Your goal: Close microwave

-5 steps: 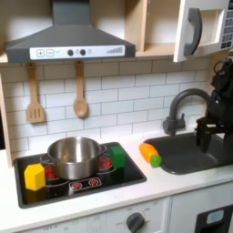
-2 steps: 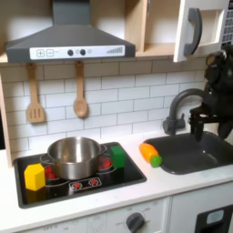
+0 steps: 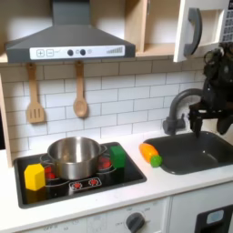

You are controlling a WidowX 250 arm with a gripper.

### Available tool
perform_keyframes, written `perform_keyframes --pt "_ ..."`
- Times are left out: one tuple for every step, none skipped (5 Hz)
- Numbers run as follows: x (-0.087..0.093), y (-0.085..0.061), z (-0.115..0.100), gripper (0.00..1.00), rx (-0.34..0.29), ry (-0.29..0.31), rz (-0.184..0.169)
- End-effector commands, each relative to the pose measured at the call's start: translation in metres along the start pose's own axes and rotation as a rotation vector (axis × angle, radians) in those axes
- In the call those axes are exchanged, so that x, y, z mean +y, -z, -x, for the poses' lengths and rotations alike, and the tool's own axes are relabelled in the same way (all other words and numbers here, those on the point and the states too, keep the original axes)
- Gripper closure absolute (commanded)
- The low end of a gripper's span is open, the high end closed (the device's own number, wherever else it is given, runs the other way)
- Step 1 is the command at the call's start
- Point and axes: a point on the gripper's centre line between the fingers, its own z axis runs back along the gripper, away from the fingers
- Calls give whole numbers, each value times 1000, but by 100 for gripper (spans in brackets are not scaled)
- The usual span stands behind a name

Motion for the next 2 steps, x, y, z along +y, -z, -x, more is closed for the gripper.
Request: perform_keyframes --pt "-2 -6 -13 0 -15 -2 5" --pt "-2 -5 -21 0 -16 -5 9"
